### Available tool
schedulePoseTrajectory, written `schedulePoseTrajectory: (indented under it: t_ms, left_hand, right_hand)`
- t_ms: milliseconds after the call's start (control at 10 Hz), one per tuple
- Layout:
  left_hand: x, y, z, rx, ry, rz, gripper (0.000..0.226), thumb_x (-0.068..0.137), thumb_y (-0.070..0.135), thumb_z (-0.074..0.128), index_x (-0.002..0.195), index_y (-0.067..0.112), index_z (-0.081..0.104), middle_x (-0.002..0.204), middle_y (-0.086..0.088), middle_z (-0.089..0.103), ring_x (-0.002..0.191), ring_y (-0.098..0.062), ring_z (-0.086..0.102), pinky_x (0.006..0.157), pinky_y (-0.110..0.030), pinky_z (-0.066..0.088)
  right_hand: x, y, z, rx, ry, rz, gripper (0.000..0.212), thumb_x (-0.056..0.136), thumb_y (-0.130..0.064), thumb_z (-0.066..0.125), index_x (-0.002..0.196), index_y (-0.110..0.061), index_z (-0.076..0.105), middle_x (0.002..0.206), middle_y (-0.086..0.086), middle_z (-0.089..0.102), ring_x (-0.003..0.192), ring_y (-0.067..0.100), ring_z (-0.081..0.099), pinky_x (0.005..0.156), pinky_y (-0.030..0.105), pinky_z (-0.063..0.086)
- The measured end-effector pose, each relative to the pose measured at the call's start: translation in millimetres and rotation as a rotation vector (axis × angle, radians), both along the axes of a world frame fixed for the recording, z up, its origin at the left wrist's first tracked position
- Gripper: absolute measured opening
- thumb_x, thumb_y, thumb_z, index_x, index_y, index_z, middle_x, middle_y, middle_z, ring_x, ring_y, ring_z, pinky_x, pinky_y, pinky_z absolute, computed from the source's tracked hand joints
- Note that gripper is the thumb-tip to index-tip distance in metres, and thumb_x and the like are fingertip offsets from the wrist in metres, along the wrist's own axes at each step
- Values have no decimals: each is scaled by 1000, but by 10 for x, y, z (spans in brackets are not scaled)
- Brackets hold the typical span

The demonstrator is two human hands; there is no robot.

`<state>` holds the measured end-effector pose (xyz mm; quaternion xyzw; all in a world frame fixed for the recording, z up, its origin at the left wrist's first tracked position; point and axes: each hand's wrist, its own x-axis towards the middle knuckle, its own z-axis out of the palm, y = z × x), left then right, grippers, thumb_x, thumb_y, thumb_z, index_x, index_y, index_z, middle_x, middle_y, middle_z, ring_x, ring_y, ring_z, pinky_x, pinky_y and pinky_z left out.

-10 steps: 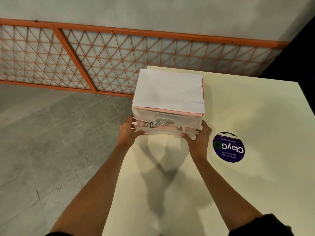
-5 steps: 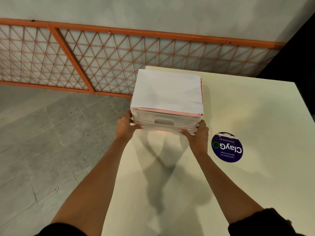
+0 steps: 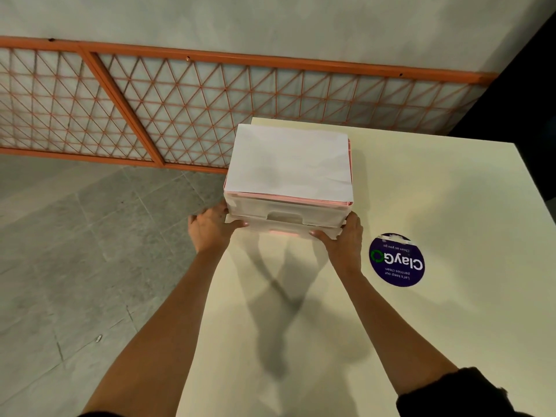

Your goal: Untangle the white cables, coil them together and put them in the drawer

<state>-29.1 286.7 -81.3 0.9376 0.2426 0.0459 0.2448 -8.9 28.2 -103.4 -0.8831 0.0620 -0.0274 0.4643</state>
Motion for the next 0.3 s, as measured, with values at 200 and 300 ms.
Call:
schedulePoseTrajectory:
  t_ms: [200,300]
  left_hand:
    - [-33,-100,87,-51,54,19,56,73,47,77,117,17,60,109,-4,70,104,-31,61,82,-37,46]
    - [-178,-259,62,-166,93,85,76,72,48,77,133,17,45,123,-8,62,115,-33,56,86,-44,47]
  right_hand:
    - [66,-15,85,-19,54,25,73,66,-31,85,120,-5,44,114,7,52,103,26,47,77,31,40]
    - [91,-59,109,0,106,33,82,64,-27,87,128,-3,41,122,10,50,112,29,50,85,38,47]
